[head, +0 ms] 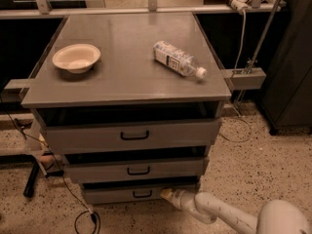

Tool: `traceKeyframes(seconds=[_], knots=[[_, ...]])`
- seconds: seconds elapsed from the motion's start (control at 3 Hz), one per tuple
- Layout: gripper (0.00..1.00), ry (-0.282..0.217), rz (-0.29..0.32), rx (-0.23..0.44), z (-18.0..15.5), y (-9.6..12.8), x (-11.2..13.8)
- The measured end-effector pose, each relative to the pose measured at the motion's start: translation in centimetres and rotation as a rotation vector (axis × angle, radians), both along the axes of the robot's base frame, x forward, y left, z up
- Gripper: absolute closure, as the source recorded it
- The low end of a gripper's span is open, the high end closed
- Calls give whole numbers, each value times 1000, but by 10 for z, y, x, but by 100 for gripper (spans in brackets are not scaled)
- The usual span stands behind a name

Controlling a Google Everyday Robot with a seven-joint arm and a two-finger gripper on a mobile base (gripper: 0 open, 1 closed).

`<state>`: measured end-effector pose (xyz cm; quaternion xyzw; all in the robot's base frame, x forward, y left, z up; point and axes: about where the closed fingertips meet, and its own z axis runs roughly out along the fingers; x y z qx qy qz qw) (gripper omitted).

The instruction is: Close bottom drawer

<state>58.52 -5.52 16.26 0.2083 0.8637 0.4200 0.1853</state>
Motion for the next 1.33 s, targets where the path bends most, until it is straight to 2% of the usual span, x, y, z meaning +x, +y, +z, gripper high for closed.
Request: traceKeyframes(seconds=[0.33,0.67,1.0,1.33], knots=[[100,-12,5,0,3,8,2],[100,-3,4,-1,4,3,-6],[100,38,-71,-21,7,-42,-40],[82,52,-72,-10,5,-43,-54]])
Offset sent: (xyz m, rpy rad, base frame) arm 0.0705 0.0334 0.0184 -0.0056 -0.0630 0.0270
